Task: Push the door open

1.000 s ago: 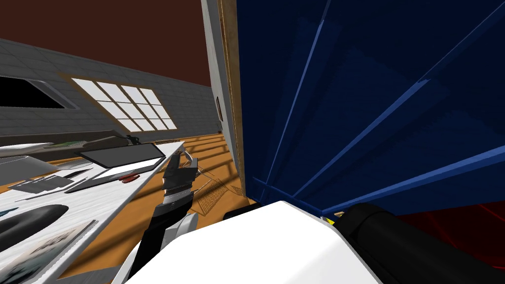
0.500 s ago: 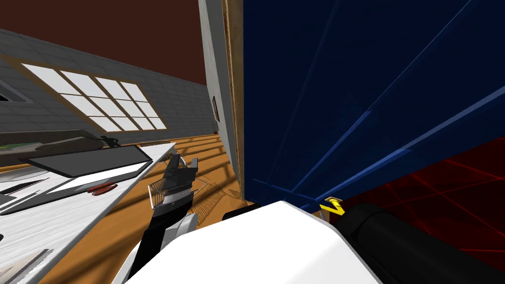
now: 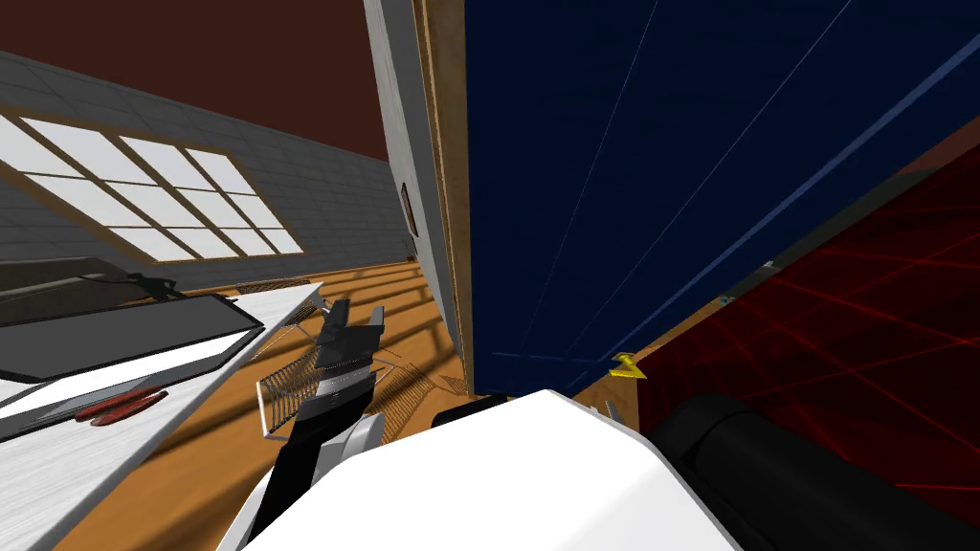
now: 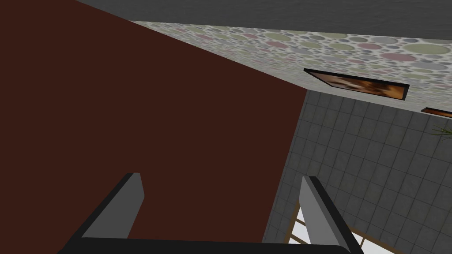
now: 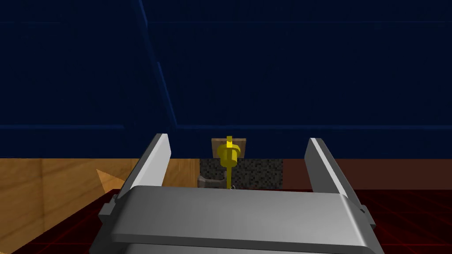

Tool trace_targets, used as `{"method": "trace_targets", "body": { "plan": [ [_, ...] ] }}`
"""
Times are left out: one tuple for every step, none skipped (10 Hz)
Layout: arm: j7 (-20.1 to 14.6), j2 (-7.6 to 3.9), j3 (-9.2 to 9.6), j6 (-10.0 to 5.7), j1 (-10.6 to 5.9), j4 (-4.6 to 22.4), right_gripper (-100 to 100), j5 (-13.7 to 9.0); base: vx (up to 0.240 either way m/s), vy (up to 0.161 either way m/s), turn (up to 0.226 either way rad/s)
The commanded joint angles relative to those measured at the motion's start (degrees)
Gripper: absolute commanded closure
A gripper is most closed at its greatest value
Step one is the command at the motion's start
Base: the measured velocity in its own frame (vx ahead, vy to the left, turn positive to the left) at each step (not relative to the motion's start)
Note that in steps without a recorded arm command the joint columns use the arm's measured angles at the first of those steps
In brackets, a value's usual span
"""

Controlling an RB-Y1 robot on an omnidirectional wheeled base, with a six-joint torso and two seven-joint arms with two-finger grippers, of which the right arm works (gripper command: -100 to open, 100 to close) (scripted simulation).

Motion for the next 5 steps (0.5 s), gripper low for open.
{"method": "trace_targets", "body": {
  "plan": [
    [-0.10, 0.15, 1.17, -0.46, -0.79, 0.24, -100, 0.45, 0.139, 0.033, -0.168],
    [-0.24, 0.29, 2.01, -0.72, -1.15, 0.09, -100, 0.79, 0.122, 0.039, -0.100],
    [-0.37, 0.42, 2.87, -1.00, -1.51, -0.06, -100, 1.13, 0.124, 0.027, -0.140],
    [-0.48, 0.51, 3.52, -1.20, -1.78, -0.17, -100, 1.39, 0.112, 0.037, -0.149],
    [-0.63, 0.60, 4.41, -1.49, -2.12, -0.32, -100, 1.75, -0.012, 0.033, -0.094]
  ]
}}
